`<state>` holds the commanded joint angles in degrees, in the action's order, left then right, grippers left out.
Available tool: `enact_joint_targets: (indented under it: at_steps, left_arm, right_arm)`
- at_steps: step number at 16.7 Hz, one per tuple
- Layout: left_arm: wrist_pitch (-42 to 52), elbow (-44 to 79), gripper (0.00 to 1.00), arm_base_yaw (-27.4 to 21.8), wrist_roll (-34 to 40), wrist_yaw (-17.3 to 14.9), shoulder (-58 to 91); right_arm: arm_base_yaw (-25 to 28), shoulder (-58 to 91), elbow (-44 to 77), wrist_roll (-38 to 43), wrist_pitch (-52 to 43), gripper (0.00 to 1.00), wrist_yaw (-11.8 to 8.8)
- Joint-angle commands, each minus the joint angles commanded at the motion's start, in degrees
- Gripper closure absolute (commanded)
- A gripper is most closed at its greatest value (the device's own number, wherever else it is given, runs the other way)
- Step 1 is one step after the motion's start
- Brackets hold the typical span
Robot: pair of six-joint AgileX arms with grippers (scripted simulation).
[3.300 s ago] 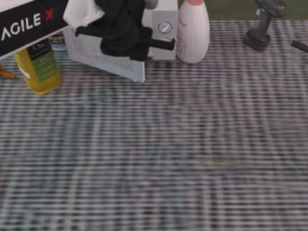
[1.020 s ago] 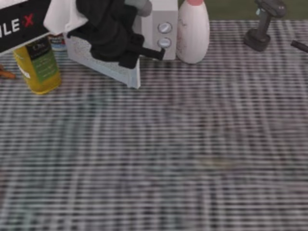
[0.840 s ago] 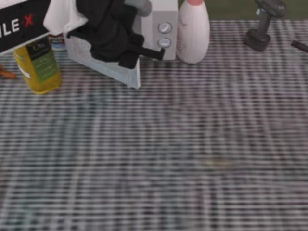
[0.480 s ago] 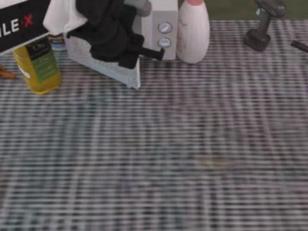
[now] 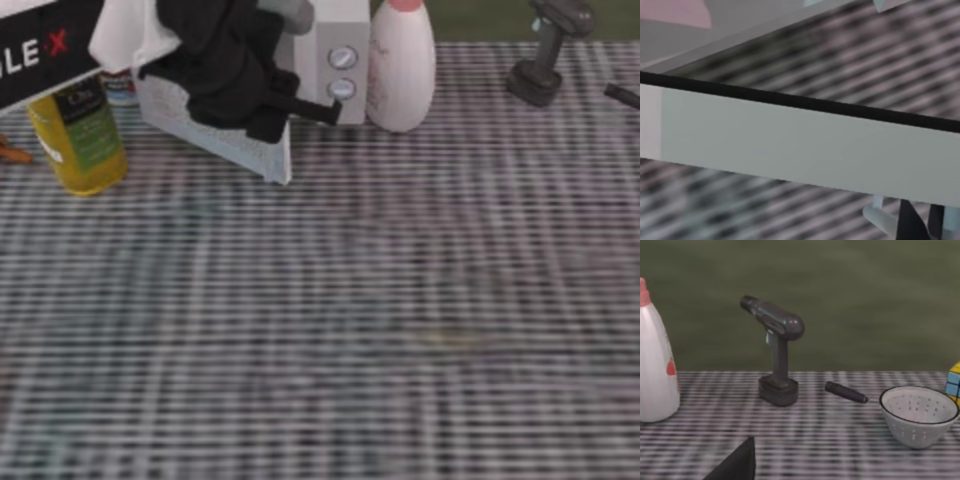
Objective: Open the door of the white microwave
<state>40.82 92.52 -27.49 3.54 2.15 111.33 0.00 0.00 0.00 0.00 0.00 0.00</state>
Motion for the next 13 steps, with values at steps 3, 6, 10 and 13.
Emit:
enact_joint_targets:
  at_steps: [3, 6, 10, 13]
  left_arm:
    - [0.0, -0.13, 1.0, -0.33, 0.23, -0.39, 0.15]
    - [-0.4, -1.46, 1.0, 0.26, -1.71, -1.37, -0.98]
    - [-1.26, -5.08, 1.0, 2.04, -6.86, -4.04, -3.74]
    - [-1.44, -5.74, 1.0, 2.37, -7.84, -4.57, -4.27]
  right_arm:
    - [0.0, 0.0, 0.0, 0.0, 0.0, 0.0, 0.0]
    - [0.0, 0.0, 0.0, 0.0, 0.0, 0.0, 0.0]
    - [0.0, 0.0, 0.0, 0.0, 0.0, 0.0, 0.0]
    - [0.0, 0.0, 0.0, 0.0, 0.0, 0.0, 0.0]
